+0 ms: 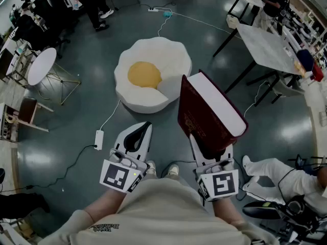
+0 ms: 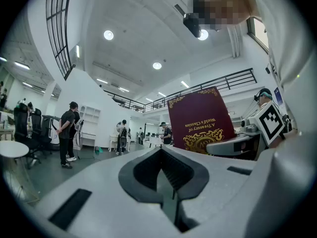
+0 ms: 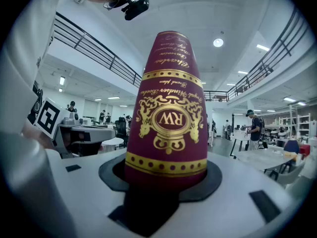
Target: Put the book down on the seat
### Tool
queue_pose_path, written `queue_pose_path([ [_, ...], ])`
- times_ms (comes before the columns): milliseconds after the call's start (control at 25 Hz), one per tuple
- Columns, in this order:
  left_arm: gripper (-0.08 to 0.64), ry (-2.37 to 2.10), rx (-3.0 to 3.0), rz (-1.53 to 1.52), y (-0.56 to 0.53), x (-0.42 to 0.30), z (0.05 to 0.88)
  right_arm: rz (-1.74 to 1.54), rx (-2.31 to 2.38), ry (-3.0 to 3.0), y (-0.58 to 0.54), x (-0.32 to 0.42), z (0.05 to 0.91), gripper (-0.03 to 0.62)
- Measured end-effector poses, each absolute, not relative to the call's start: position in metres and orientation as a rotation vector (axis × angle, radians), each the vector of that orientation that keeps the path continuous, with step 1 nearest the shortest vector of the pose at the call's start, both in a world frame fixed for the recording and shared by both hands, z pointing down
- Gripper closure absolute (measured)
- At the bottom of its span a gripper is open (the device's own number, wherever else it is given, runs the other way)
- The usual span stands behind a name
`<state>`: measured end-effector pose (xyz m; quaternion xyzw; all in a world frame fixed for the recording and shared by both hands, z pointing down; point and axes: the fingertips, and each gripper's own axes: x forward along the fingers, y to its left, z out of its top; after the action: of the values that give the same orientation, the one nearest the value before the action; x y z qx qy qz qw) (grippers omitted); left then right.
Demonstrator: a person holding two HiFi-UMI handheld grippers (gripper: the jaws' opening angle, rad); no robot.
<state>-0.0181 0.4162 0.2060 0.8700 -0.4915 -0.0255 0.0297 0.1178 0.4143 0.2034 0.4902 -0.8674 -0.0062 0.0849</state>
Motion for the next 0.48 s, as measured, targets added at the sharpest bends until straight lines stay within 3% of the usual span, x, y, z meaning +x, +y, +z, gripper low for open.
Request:
queue_pose_path([
  [480,0.555,-1.461,2.686,-0.067,0.404,-0.003,0.209,0.063,1.497,-2.624,0.394,0.128,0.204,0.37],
])
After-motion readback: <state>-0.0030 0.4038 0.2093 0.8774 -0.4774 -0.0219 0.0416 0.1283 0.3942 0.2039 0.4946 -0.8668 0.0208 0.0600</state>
